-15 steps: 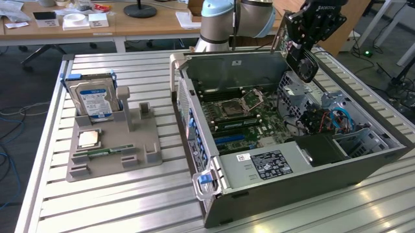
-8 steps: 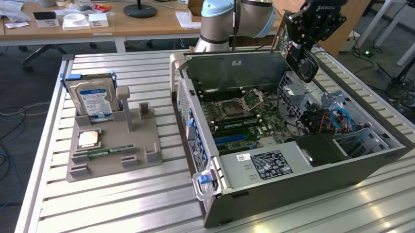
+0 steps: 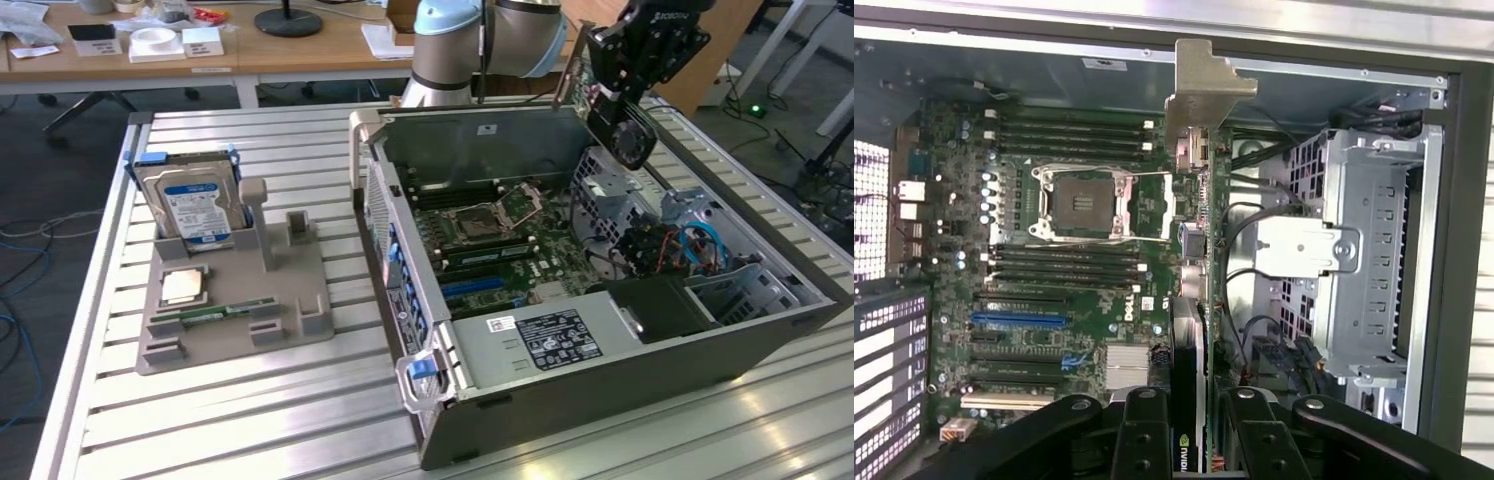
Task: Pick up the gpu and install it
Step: 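Insert the gpu into the slot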
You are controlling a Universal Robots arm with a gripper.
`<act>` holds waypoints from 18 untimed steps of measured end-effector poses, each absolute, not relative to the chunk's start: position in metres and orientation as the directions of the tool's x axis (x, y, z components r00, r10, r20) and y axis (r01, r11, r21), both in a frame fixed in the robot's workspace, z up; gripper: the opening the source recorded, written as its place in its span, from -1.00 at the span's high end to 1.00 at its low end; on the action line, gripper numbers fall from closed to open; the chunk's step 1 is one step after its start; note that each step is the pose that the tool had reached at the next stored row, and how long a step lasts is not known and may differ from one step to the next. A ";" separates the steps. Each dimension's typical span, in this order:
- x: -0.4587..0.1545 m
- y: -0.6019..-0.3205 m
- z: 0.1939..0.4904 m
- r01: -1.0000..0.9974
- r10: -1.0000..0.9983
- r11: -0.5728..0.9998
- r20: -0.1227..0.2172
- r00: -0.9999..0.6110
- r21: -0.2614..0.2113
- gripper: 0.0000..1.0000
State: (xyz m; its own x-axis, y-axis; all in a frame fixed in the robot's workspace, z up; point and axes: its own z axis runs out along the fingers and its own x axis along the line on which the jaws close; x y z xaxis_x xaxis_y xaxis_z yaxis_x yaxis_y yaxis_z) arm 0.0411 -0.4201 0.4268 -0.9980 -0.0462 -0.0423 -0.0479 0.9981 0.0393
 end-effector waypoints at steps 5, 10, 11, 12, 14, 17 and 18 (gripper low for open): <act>0.041 -0.420 0.427 -0.097 -0.095 0.995 -0.042 -0.995 0.039 0.48; 0.041 -0.420 0.427 -0.152 -0.150 0.988 -0.042 -0.988 0.039 0.48; 0.041 -0.420 0.427 -0.164 -0.163 0.986 -0.042 -0.986 0.039 0.48; 0.041 -0.420 0.427 -0.176 -0.175 0.984 -0.042 -0.984 0.039 0.48; 0.041 -0.420 0.427 -0.201 -0.199 0.979 -0.042 -0.979 0.039 0.48; 0.041 -0.420 0.427 -0.239 -0.238 0.970 -0.042 -0.970 0.039 0.48; 0.041 -0.420 0.427 -0.254 -0.252 0.966 -0.042 -0.967 0.039 0.48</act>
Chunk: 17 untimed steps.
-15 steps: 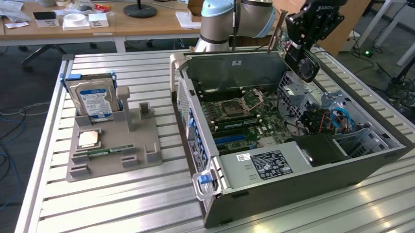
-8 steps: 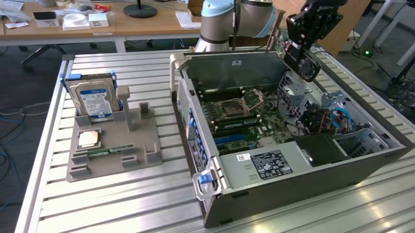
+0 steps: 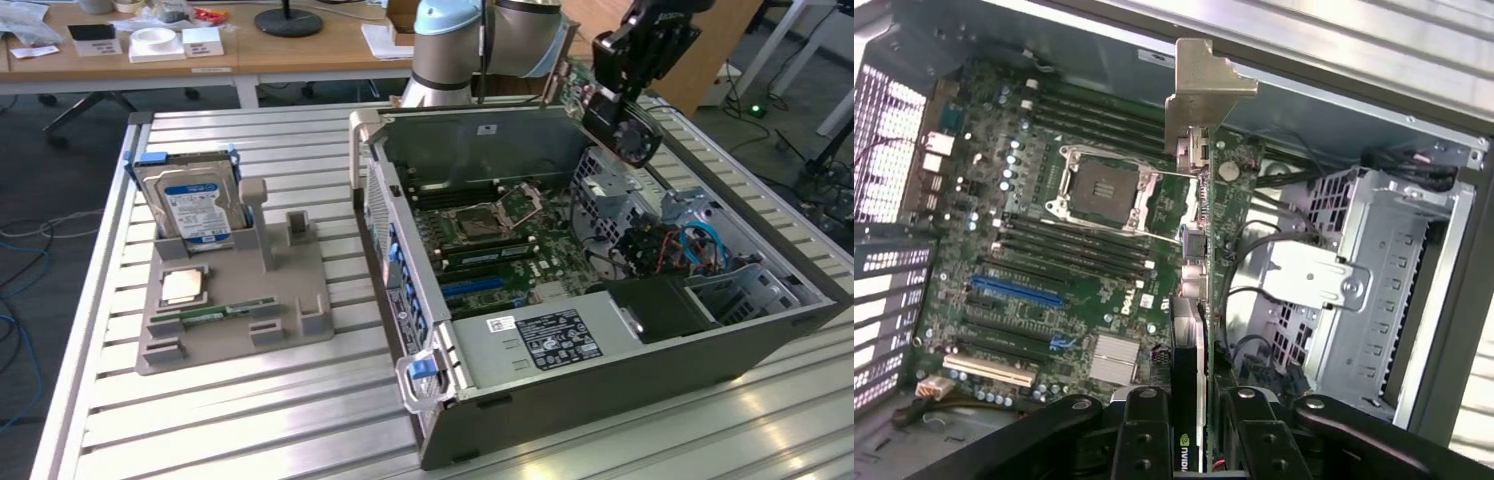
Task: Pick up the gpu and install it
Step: 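Insert the gpu into the slot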
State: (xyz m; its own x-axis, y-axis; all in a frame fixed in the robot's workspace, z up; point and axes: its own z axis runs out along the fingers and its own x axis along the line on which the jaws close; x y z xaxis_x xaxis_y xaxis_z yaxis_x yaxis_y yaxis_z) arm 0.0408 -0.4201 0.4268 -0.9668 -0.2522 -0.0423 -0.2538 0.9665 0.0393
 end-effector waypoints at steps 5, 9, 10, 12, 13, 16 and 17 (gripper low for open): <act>0.041 -0.420 0.427 -0.320 -0.319 0.947 -0.042 -0.947 0.039 0.48; 0.041 -0.420 0.427 -0.375 -0.374 0.926 -0.042 -0.927 0.039 0.48; 0.041 -0.420 0.427 -0.389 -0.387 0.920 -0.042 -0.921 0.039 0.48; 0.041 -0.420 0.427 -0.416 -0.415 0.908 -0.042 -0.909 0.039 0.48; 0.041 -0.420 0.427 -0.430 -0.428 0.902 -0.042 -0.903 0.039 0.48; 0.041 -0.420 0.427 -0.471 -0.469 0.881 -0.042 -0.882 0.039 0.48; 0.041 -0.420 0.427 -0.484 -0.483 0.874 -0.042 -0.875 0.039 0.48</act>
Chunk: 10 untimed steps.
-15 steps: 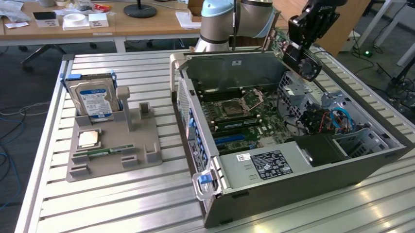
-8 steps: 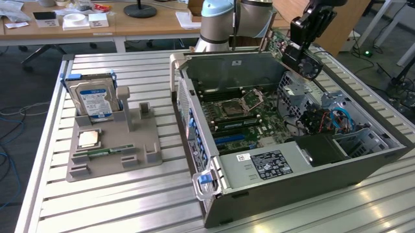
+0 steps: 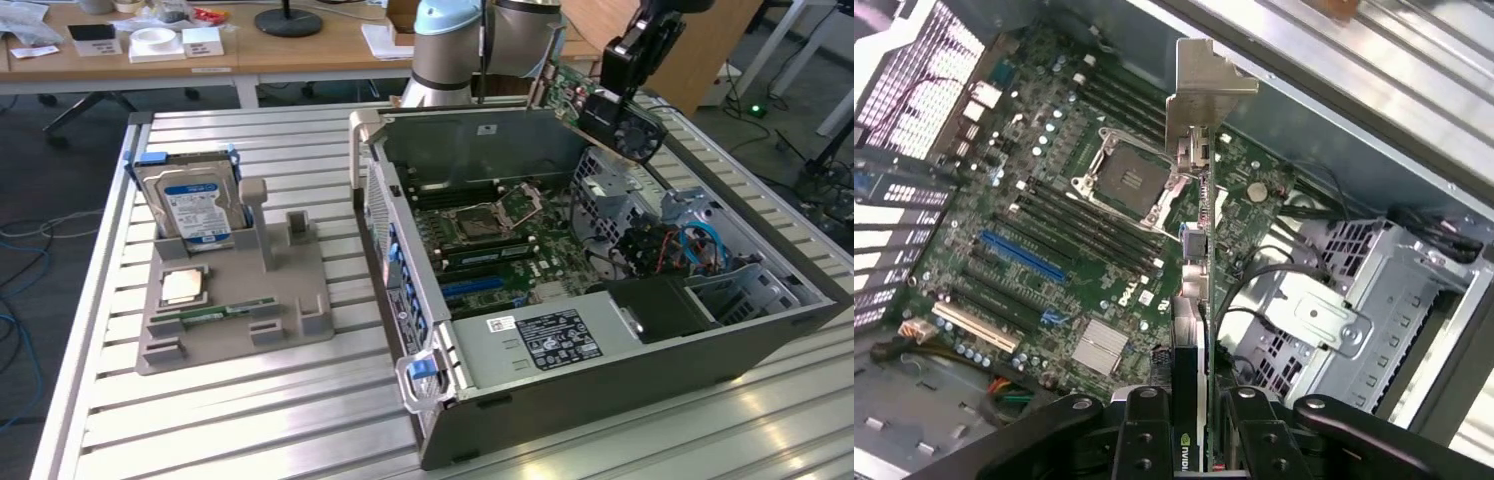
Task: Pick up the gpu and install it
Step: 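Insert the gpu into the slot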
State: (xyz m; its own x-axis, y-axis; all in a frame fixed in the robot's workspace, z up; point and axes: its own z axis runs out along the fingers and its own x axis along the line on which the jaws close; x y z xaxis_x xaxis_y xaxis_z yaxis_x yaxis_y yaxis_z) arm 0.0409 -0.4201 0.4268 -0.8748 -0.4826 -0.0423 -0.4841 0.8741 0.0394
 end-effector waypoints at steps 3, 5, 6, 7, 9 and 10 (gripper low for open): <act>0.041 -0.420 0.427 -0.521 -0.520 0.853 -0.042 -0.853 0.039 0.48; 0.041 -0.420 0.427 -0.531 -0.530 0.846 -0.042 -0.847 0.039 0.48; 0.041 -0.420 0.427 -0.531 -0.530 0.846 -0.042 -0.847 0.039 0.48; 0.041 -0.420 0.427 -0.531 -0.530 0.846 -0.042 -0.847 0.039 0.48; 0.041 -0.420 0.427 -0.531 -0.530 0.846 -0.042 -0.847 0.039 0.48; 0.041 -0.420 0.427 -0.531 -0.530 0.846 -0.042 -0.847 0.039 0.48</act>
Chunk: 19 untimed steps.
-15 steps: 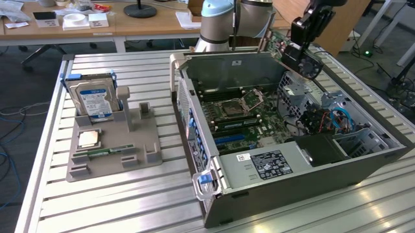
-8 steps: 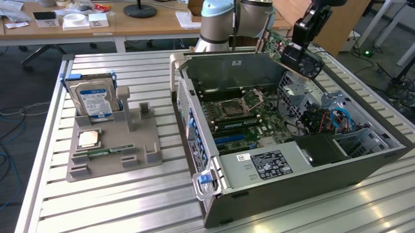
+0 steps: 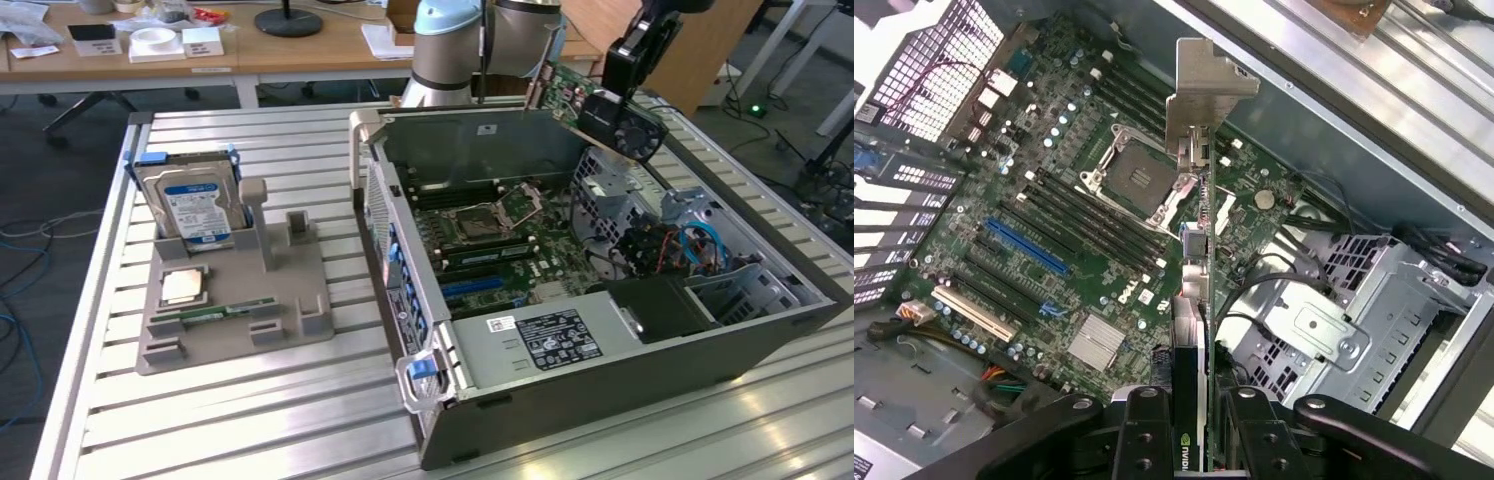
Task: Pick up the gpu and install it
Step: 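Insert the gpu into the slot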
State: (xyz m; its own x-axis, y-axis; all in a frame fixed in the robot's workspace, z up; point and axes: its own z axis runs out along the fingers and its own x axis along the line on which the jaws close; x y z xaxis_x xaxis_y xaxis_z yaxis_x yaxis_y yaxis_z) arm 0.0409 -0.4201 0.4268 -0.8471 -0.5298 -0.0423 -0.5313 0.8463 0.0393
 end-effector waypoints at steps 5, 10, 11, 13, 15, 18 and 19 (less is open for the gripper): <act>0.041 -0.420 0.427 -0.539 -0.538 0.841 -0.042 -0.842 0.039 0.48; 0.041 -0.420 0.427 -0.587 -0.586 0.808 -0.042 -0.809 0.039 0.48; 0.041 -0.420 0.427 -0.598 -0.596 0.801 -0.042 -0.802 0.039 0.48; 0.041 -0.420 0.427 -0.619 -0.617 0.785 -0.042 -0.786 0.039 0.48; 0.041 -0.420 0.427 -0.638 -0.636 0.769 -0.042 -0.770 0.039 0.48; 0.041 -0.420 0.427 -0.665 -0.664 0.746 -0.042 -0.747 0.039 0.48; 0.041 -0.420 0.427 -0.674 -0.673 0.737 -0.042 -0.738 0.039 0.48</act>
